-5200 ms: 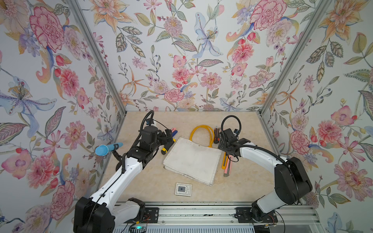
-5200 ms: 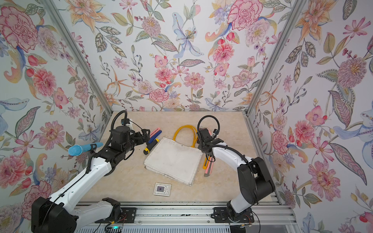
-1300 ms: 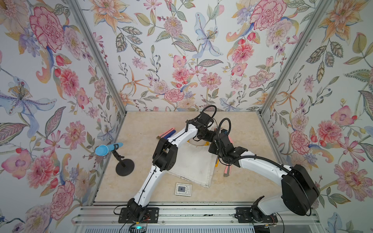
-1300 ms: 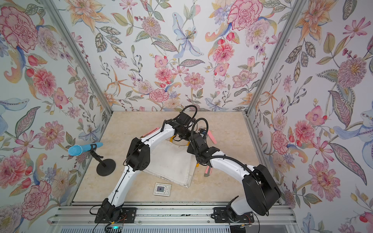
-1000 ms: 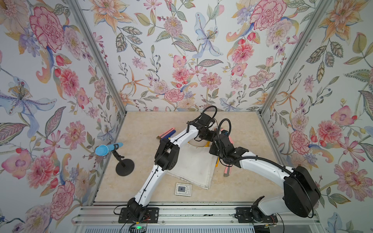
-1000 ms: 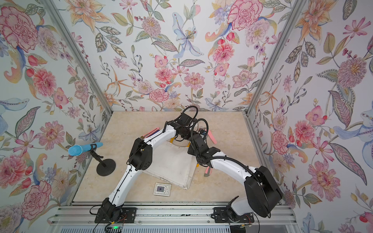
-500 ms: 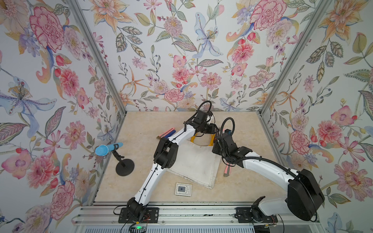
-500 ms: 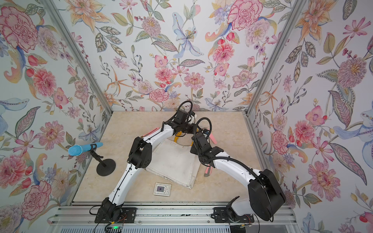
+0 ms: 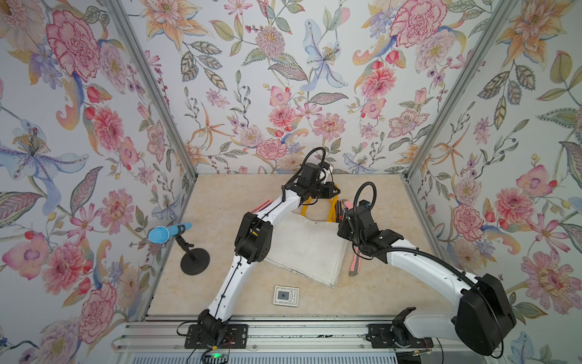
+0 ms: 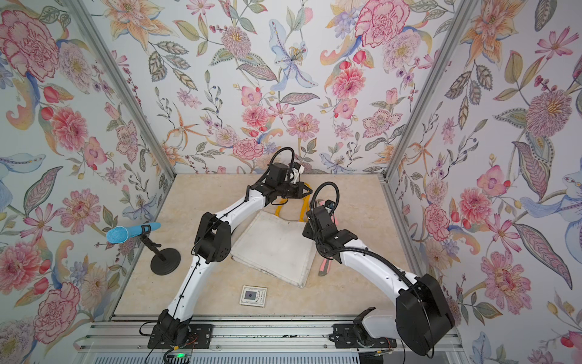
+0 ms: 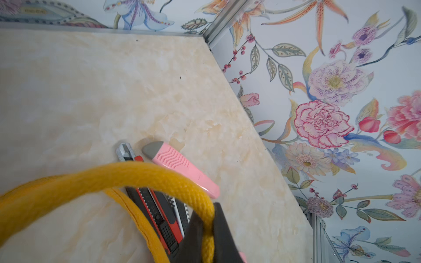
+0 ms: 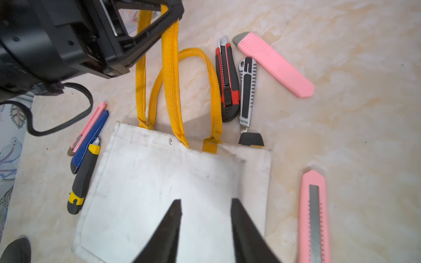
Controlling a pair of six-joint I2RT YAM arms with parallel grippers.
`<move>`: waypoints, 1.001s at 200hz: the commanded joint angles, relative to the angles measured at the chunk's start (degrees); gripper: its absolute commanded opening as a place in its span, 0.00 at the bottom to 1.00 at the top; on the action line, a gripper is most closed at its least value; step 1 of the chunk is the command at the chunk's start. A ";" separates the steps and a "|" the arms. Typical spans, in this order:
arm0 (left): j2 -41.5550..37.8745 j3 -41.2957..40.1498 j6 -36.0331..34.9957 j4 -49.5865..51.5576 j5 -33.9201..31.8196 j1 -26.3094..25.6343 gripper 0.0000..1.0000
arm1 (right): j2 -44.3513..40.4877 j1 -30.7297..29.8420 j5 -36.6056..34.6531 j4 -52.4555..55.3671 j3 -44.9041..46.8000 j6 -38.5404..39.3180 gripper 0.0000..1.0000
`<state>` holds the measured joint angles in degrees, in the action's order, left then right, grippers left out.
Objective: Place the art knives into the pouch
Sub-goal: Open the pouch at the center of the board.
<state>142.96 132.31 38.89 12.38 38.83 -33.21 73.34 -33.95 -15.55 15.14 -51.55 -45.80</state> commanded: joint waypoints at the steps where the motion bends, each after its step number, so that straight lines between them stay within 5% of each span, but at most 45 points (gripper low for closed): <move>1: -9.03 2.95 -5.19 1.82 1.47 1.13 0.00 | -7.11 2.49 -2.38 0.67 0.72 -0.34 0.62; 43: -16.73 2.55 -12.35 7.14 6.92 1.13 0.00 | -14.96 9.60 -0.39 1.67 0.95 2.61 0.63; 90: -24.79 3.44 -31.70 24.04 10.65 1.22 0.00 | -10.46 11.56 1.14 2.36 -2.80 4.66 0.63; 122: -32.63 -3.74 -43.85 34.01 5.96 1.64 0.00 | -5.39 13.69 5.63 1.74 -7.31 8.41 0.66; 153: -37.29 -9.78 -46.26 34.26 3.10 1.97 0.00 | -0.57 15.50 15.47 -5.00 -7.96 9.17 0.74; 200: -38.58 -11.81 -45.16 31.50 3.53 2.54 0.00 | 9.78 12.97 29.64 -14.38 -6.47 4.92 0.73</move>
<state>105.60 120.79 -3.77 44.77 42.78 -31.46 79.57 -18.72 4.62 8.08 -58.92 -38.54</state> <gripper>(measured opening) 0.090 0.732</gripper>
